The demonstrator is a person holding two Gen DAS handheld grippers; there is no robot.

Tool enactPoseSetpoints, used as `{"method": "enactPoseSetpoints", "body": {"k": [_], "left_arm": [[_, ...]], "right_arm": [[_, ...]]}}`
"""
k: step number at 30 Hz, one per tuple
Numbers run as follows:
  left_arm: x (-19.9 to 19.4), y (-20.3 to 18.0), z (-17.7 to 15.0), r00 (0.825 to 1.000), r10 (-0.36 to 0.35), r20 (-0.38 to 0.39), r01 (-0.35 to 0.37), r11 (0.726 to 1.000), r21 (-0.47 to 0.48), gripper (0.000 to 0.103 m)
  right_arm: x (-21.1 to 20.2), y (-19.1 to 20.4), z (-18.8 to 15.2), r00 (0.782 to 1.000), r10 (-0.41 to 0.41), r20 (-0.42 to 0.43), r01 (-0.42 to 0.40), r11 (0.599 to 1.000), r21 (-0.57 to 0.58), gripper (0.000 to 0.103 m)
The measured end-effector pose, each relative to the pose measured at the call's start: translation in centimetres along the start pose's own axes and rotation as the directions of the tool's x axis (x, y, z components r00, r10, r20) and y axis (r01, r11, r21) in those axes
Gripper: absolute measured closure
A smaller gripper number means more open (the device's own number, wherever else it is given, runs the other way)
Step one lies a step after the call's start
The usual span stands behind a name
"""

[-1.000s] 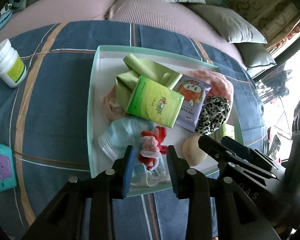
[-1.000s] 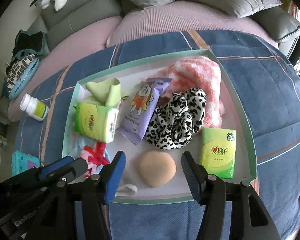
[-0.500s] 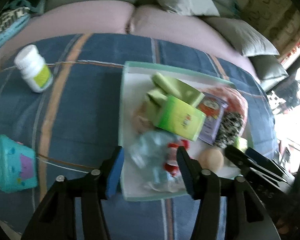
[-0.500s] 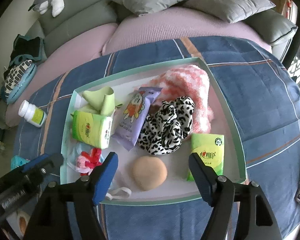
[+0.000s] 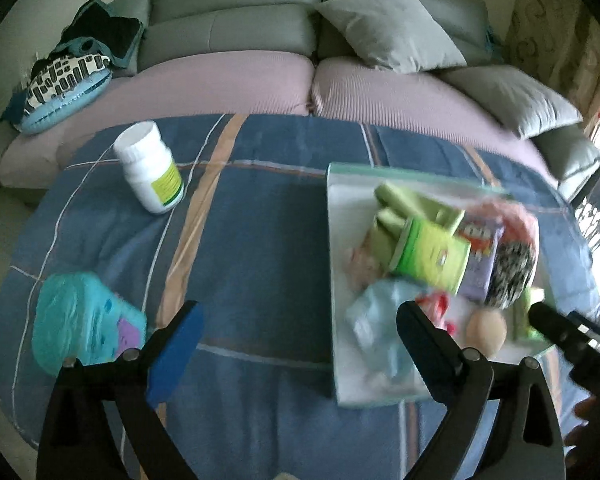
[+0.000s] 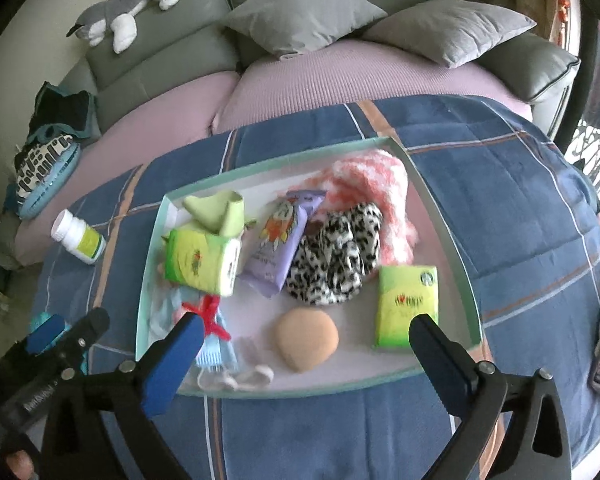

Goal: Organize soft objects

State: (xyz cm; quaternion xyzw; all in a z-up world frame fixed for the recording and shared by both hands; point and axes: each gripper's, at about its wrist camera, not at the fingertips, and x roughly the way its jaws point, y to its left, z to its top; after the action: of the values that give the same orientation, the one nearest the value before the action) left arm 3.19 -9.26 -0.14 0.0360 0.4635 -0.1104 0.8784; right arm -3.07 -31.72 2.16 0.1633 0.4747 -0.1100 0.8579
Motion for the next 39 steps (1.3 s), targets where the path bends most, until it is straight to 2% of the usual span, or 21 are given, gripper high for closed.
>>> {"method": "enactPoseSetpoints", "body": {"k": [4,10,15,17,25,39], "left_arm": [[-0.5,0.0,-1.1,1.0,-0.015,-0.002,0.015,1.0,0.016,0.006],[-2.3,-0.5,-2.6,1.0,0.007,0.027,-0.008,0.999,0.04,0.006],[-2.7,-0.1,-3.3,0.997,0.073,0.017,-0.073,0.997,0.04,0.006],[-2.9,0.0,-3.5,0.997,0.073,0.015,-0.073,0.997,0.037,0.006],[-3.1,0.0,-4.2,0.993,0.119,0.002,-0.119,0.992,0.041,0.006],[-3.0,1.2,-4.4,0.991,0.128,-0.037,-0.127,0.992,0.008,0.006]], "right_arm": [[-0.5,0.2,-1.6,1.0,-0.004,-0.013,0.004,1.0,-0.01,0.0],[-1.3,0.1,-3.3,1.0,-0.007,-0.021,0.007,1.0,-0.009,0.0],[-1.7,0.2,-4.0,1.0,-0.007,-0.021,0.007,1.0,-0.013,0.0],[-1.8,0.3,-4.3,1.0,-0.017,-0.024,0.017,1.0,-0.02,0.0],[-1.6,0.6,-4.6,0.999,-0.032,-0.03,0.031,0.998,-0.046,0.0],[-1.0,0.8,-4.7,0.998,-0.047,-0.049,0.043,0.997,-0.068,0.0]]}}
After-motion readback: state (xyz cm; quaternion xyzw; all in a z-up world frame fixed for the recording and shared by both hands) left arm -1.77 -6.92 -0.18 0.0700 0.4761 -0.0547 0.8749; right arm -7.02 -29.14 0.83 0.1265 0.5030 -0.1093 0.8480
